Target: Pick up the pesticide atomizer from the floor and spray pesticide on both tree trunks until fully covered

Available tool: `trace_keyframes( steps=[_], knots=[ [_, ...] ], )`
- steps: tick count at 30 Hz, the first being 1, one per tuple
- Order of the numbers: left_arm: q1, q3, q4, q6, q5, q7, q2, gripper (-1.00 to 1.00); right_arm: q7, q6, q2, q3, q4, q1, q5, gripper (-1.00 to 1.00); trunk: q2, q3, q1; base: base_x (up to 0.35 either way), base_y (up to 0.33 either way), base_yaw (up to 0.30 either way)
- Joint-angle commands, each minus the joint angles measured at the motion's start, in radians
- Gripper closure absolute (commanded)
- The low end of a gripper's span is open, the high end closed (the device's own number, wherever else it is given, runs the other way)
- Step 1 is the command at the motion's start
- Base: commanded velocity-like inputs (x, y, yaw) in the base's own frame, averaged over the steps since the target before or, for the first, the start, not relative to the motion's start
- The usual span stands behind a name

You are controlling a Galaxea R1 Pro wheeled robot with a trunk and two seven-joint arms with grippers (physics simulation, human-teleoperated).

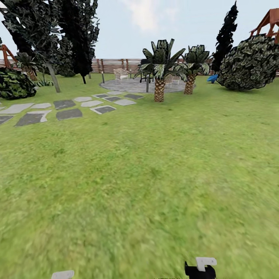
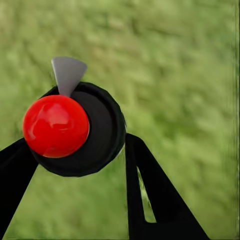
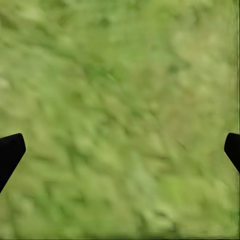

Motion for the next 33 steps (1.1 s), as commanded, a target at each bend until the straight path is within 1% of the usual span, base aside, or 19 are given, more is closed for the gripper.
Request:
trace_keyframes(
  steps=[1,5,11,24,33],
  knots=[
    [0.000,0.006,0.001,-0.004,-0.008,0.002,-0.001,1.00,-0.001,-0.003,0.000,0.009,0.001,-0.001,-0.010,-1.00,0.000,-0.001,0.000,0.000,-0.004,-0.295],
    [-0.001,0.007,0.000,-0.003,-0.006,0.002,-0.002,1.00,-0.001,-0.003,0.000,0.009,0.001,-0.001,-0.010,-1.00,0.000,-0.001,0.000,0.000,-0.001,-0.295],
    [-0.001,0.009,0.000,-0.001,0.011,0.003,-0.002,1.00,-0.001,-0.003,0.000,0.009,0.001,-0.001,-0.010,-1.00,0.000,-0.001,0.000,0.000,0.000,-0.295],
    [-0.001,0.007,0.000,-0.004,0.011,0.004,-0.002,1.00,-0.001,-0.003,0.000,0.009,0.001,-0.001,-0.010,-1.00,0.000,-0.001,0.000,0.002,0.000,-0.295],
    [0.000,0.007,0.000,-0.004,0.011,0.004,0.000,1.00,-0.001,-0.003,0.000,0.009,0.001,-0.001,-0.010,-1.00,0.000,-0.001,0.000,0.223,-0.117,-0.295]
  ],
)
